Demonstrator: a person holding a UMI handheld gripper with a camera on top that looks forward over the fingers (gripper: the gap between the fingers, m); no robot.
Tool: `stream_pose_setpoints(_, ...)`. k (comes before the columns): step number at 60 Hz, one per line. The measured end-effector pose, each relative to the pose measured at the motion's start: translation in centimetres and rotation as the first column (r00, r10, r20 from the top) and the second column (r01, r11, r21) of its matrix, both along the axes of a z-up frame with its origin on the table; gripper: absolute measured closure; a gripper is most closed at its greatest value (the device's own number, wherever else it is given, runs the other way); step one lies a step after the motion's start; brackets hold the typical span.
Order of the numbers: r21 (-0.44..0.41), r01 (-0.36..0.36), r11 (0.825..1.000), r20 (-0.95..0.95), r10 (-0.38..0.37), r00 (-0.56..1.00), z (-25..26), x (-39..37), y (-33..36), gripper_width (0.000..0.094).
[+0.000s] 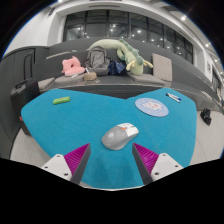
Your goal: Arrange mouse
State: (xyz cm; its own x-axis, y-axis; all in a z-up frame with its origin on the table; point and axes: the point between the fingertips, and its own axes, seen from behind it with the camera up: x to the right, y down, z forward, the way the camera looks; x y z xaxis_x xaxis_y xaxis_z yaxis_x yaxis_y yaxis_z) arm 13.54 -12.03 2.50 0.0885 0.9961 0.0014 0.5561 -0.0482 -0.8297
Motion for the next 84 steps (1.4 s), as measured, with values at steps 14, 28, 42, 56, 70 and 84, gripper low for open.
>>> stream_pose_setpoints(14, -0.017, 0.038, 0.999, 0.042, -0.037, 0.998, -3.1, -6.1, 1.4, 0.0074)
stream_pose_setpoints(28, -0.047, 0.016, 0.999, 0.055, -0.013, 0.998, -3.0, -12.2, 1.1, 0.0071)
stream_pose_setpoints(42, -0.013, -0.057, 0.998, 0.059, 0.058, 0.997, -4.0, -16.3, 0.3, 0.0411)
stream_pose_setpoints(56, 0.039, -0.130, 0.991, 0.055, 0.128, 0.990, -3.6, -16.6, -0.1, 0.0580)
stream_pose_setpoints(70, -0.040, -0.076, 0.996, -0.082, 0.072, 0.994, 6.5, -21.5, 6.3, 0.0589)
stream_pose_setpoints(84, 0.016, 0.021, 1.000, -0.091, -0.020, 0.996, 8.0, -28.1, 20.8, 0.0590)
